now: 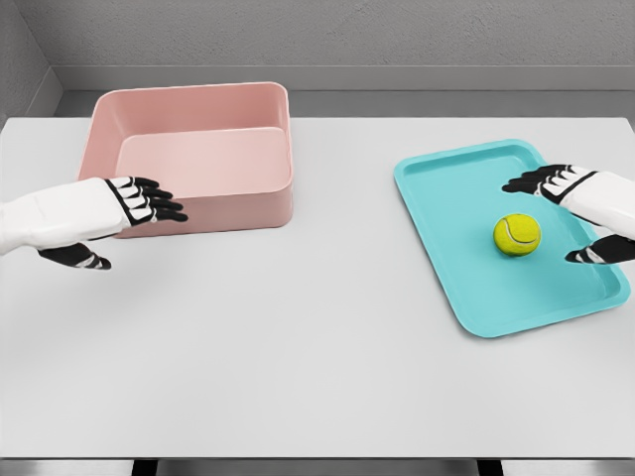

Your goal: Put the tennis from the blue tray into the pink basket with both arms

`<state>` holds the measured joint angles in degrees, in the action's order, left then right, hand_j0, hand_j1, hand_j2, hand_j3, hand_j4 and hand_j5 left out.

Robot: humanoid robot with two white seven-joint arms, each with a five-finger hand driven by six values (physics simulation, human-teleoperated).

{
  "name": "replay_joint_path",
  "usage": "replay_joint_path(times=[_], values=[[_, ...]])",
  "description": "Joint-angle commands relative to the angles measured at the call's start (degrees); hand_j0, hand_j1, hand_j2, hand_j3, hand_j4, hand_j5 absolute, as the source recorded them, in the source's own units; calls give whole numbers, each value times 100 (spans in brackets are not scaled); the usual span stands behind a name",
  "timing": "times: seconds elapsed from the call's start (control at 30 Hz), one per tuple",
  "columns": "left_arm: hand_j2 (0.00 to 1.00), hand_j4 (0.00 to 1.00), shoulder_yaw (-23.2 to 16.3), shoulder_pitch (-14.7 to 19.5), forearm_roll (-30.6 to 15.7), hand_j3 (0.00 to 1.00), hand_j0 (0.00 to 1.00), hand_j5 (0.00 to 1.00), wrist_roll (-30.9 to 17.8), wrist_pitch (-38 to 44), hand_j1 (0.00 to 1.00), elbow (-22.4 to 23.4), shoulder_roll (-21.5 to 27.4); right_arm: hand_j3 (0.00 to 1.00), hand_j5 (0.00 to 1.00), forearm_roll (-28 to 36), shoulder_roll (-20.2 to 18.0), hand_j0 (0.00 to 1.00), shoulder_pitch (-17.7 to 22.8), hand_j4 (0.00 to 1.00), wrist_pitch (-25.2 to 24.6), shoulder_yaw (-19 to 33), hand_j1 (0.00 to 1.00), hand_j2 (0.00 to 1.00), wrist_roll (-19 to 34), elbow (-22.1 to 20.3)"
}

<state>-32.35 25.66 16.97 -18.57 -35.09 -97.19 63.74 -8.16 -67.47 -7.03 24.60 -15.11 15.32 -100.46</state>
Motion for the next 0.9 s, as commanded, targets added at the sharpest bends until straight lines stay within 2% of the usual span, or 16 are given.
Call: replay_joint_path(times=[0.0, 0.1, 0.13, 0.23, 0.37, 0.43, 0.5, 0.6, 0.7, 0.87], values=[[100, 100, 1, 0, -36, 100, 100, 100, 3, 9, 100, -2, 7, 100, 100, 16, -30, 100, 0, 100, 1, 8, 100, 100, -3, -9], [100, 100, -8, 0, -36, 100, 100, 100, 3, 9, 100, -2, -2, 100, 100, 34, 14, 100, 0, 100, -34, 16, 100, 100, -3, 0], [100, 100, -8, 0, -36, 100, 100, 100, 3, 9, 100, -2, 7, 100, 100, 16, 155, 100, -9, 100, -315, 8, 100, 100, 85, 0], [100, 100, 1, 0, -36, 100, 100, 100, -6, 9, 100, -2, 15, 100, 100, 7, 348, 100, -97, 100, -1273, -19, 100, 100, 1113, -9], [100, 100, -17, 0, -36, 100, 100, 100, -6, 9, 100, -54, 15, 100, 100, 16, 471, 100, -272, 100, -1977, -45, 100, 100, 1605, -9], [100, 100, -17, 0, -18, 100, 100, 100, -6, 9, 100, -54, 15, 100, 100, 7, 506, 100, -641, 100, -2187, -387, 100, 100, 1640, 0], [100, 100, -8, 0, -1, 100, 100, 100, -6, 9, 100, -54, 15, 100, 100, -1, 629, 100, -1160, 100, -2548, -968, 100, 100, 1772, 0], [100, 100, 1, 0, -1, 100, 100, 100, -6, 9, 100, -46, 24, 100, 100, -1, 744, 100, -1380, 100, -2935, -1135, 100, 100, 1968, 0], [100, 100, 9, 0, -1, 100, 100, 100, -6, 9, 100, -46, 59, 100, 100, -1, 928, 100, -1950, 100, -3277, -1732, 100, 100, 1968, 26], [100, 100, 1, 0, -1, 100, 100, 100, -6, 9, 100, -54, 59, 100, 100, -10, 1078, 100, -2224, 100, -3673, -2146, 100, 100, 1968, 246]])
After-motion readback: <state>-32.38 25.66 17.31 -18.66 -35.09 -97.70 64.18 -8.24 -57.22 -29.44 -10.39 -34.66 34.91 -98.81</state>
